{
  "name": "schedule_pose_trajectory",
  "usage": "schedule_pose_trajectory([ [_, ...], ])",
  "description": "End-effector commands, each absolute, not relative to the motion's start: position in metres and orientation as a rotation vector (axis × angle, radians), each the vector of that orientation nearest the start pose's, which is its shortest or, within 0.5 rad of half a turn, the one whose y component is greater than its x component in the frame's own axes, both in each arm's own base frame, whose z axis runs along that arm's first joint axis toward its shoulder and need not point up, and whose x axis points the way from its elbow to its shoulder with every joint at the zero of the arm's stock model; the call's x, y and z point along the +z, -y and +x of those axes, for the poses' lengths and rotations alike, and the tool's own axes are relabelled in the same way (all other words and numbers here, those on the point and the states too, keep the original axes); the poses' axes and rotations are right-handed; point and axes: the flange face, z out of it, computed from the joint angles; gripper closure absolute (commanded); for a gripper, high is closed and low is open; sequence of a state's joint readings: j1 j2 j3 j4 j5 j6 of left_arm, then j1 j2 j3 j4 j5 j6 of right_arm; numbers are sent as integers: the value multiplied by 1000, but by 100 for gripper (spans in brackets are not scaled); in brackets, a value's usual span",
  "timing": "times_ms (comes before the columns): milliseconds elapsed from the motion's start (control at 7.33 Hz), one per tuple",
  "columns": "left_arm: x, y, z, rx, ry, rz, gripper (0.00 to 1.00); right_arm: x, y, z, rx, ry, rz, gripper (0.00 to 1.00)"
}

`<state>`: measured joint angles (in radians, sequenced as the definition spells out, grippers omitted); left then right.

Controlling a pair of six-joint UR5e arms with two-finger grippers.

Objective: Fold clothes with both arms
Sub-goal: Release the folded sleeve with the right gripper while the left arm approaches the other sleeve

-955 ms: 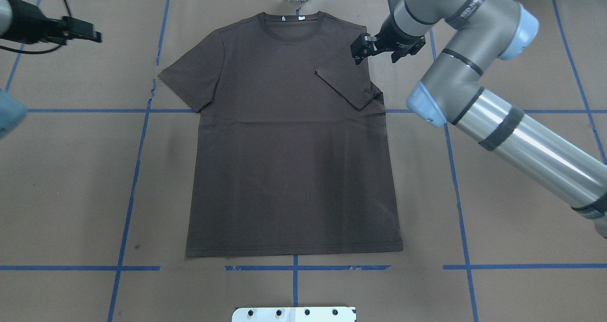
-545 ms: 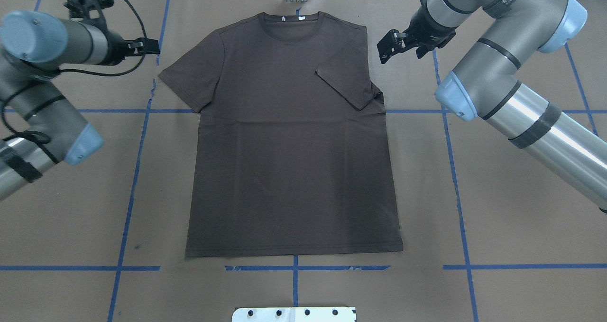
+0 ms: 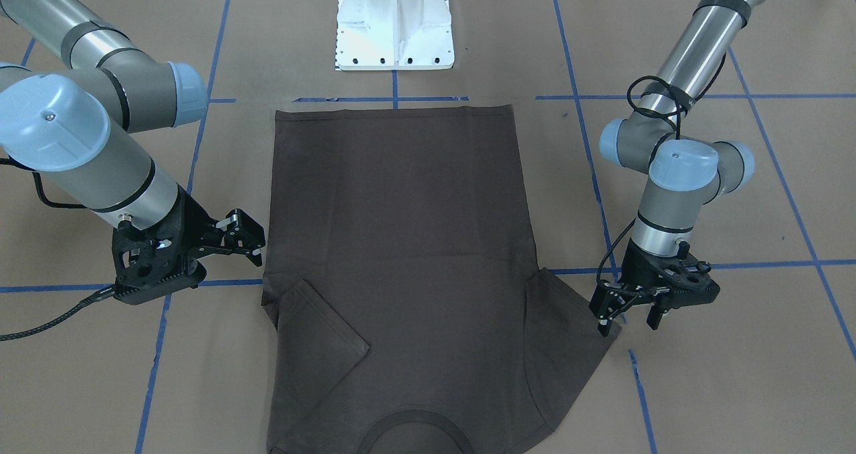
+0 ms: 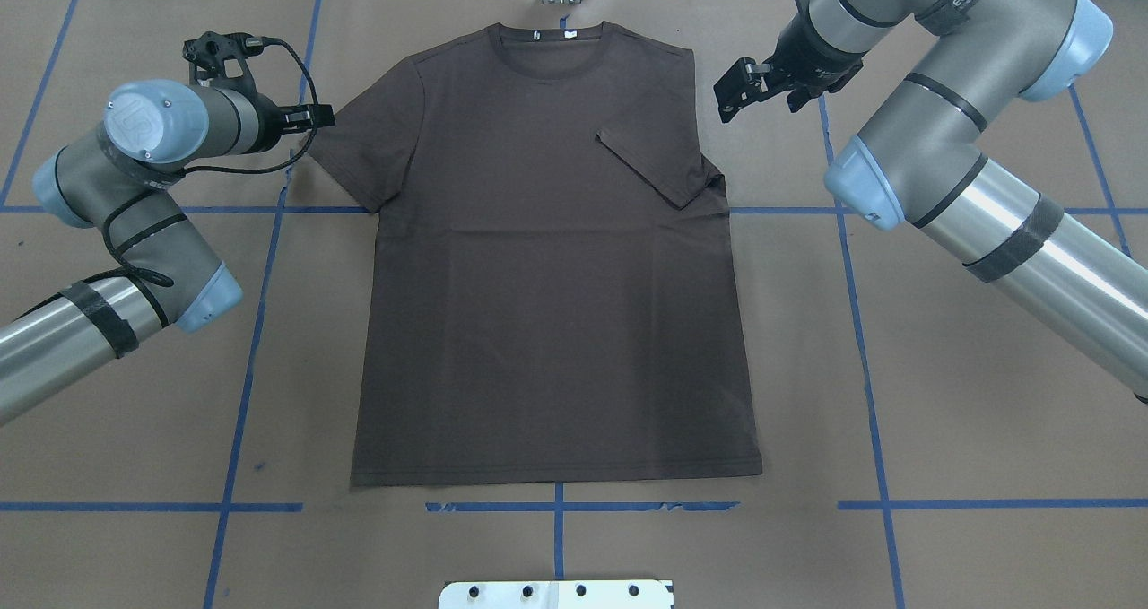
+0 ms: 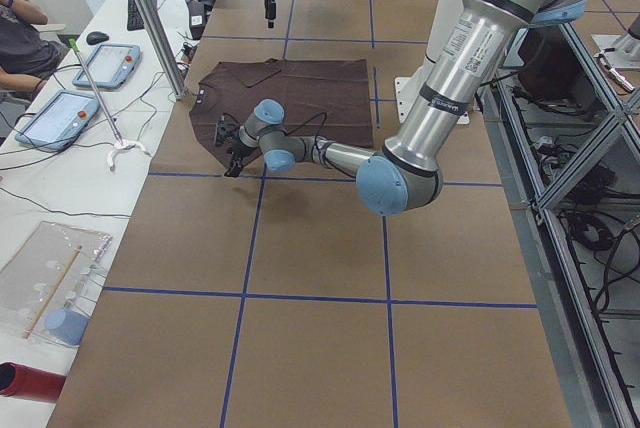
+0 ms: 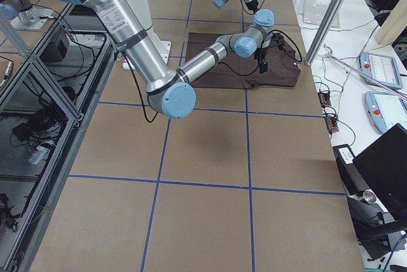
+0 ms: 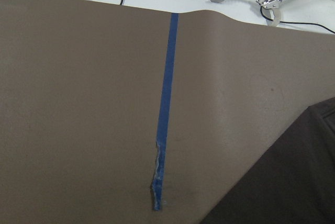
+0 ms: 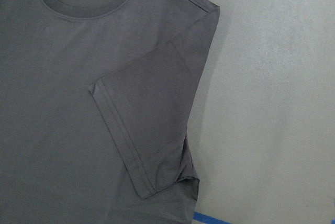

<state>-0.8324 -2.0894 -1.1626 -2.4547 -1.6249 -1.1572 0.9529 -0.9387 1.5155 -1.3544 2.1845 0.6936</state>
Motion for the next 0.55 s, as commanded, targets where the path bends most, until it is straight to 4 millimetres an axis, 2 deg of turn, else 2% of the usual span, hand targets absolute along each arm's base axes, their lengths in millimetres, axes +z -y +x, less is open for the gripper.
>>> schedule_pose_trajectory([
  [0, 461, 627, 414, -351, -838, 543, 1, 278, 621, -348, -171, 925, 253, 0],
  [409, 461, 625, 417, -346, -835, 539, 6, 279, 622, -349, -170, 924, 250, 0],
])
